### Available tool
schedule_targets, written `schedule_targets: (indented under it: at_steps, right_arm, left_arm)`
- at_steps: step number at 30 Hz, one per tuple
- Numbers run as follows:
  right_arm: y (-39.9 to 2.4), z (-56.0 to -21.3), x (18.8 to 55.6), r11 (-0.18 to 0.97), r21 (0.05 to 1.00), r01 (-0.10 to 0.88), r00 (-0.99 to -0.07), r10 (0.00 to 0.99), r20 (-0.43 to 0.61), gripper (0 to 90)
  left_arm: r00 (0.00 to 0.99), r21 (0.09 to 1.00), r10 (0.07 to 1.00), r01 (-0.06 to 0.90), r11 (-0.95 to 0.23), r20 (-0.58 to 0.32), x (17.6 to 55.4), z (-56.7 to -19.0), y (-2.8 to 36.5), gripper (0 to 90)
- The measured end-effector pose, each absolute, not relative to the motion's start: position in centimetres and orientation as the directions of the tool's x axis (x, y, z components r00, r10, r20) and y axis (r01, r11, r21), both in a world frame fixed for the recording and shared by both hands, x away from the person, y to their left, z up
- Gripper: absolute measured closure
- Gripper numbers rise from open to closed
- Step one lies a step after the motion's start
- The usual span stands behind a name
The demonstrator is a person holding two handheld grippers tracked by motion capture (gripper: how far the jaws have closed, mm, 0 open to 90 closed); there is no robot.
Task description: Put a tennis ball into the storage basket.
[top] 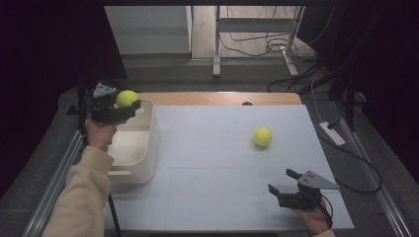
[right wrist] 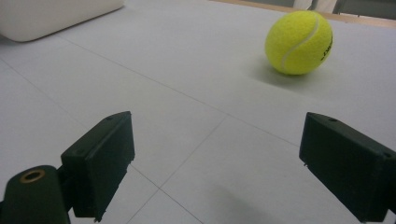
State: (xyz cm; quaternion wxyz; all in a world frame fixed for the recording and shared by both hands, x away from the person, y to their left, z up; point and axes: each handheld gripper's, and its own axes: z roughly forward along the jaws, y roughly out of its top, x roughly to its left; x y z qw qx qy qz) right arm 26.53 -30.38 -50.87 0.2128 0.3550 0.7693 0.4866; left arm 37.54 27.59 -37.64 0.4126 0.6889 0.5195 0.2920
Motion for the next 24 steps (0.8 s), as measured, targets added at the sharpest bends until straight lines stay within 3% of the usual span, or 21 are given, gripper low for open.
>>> schedule_targets:
  at_steps: [24]
  right_arm:
    - [-30.4,-50.9,26.6,0.276,0.898,0.342,-0.656,0.755,0.017,10.2]
  left_arm:
    - [0.225,0.815,0.974,0.569,-0.110,-0.026,39.5,-39.4,29.0,26.8]
